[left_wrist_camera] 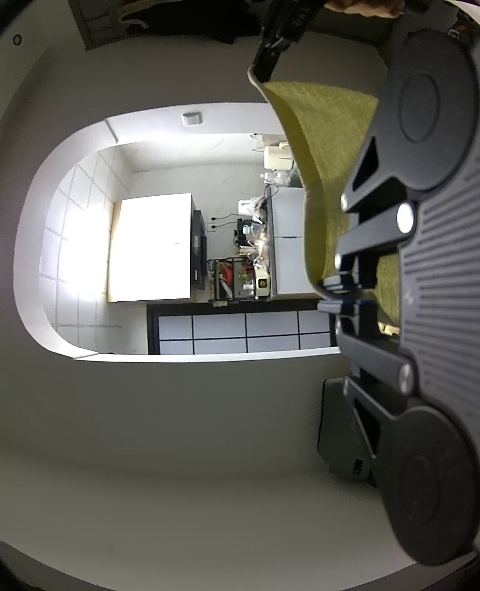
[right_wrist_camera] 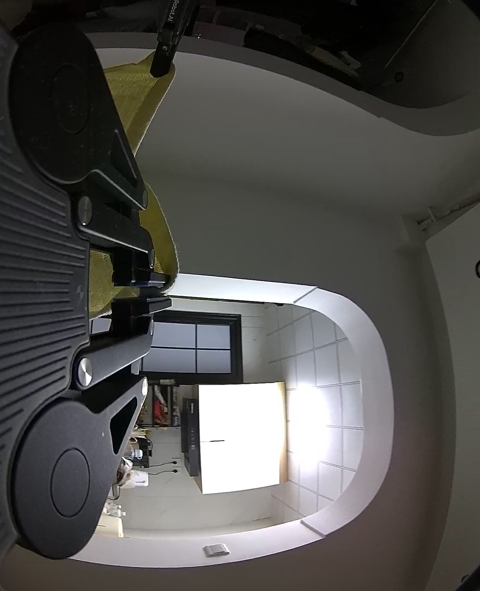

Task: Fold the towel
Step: 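Lift the towel with both grippers, shaking it open in the air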

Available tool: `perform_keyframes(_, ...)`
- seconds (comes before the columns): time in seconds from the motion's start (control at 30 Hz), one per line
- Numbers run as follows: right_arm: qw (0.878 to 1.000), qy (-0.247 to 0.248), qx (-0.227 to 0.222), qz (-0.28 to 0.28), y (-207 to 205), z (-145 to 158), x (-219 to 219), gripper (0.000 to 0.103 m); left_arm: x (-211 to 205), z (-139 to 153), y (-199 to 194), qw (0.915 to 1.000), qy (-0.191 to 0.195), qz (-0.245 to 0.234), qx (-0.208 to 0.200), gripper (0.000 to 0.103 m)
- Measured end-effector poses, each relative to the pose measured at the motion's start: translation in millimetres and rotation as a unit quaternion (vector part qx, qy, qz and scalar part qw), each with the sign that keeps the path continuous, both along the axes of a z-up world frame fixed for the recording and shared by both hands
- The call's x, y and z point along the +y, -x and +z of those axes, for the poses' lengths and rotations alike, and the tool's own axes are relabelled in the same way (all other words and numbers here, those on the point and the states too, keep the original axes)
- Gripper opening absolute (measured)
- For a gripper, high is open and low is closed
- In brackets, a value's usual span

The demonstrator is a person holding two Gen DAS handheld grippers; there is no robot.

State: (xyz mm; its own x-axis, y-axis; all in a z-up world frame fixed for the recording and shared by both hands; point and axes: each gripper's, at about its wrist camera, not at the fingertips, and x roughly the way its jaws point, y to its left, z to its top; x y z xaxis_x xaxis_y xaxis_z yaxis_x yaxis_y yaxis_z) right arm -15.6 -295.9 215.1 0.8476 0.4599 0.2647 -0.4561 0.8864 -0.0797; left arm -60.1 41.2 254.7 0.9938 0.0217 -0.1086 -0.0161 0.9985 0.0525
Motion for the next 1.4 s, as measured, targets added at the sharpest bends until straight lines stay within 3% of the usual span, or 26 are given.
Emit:
perform_keyframes(0.2,1.0,0.001,-0.008,0.001,10,3,-6,0.006,-6,0,8,1.0,-0.005,-0.001,-0.007,0.005)
perform_keyframes(0.4,1.0,0.012,0.015,0.007,-6,1,-3,0.006,-5,-6,-2,1.0,0.002,-0.002,0.002,0.005)
perform_keyframes(0.83,0.992,0.041,0.111,-0.033,-83,-29,14,0.006,15,-46,-69,0.9981,0.027,-0.003,0.056,0.005)
perform_keyframes(1.4,0.977,0.07,0.19,-0.071,-155,-73,39,0.006,41,-91,-149,0.9929,0.046,-0.015,0.109,0.005)
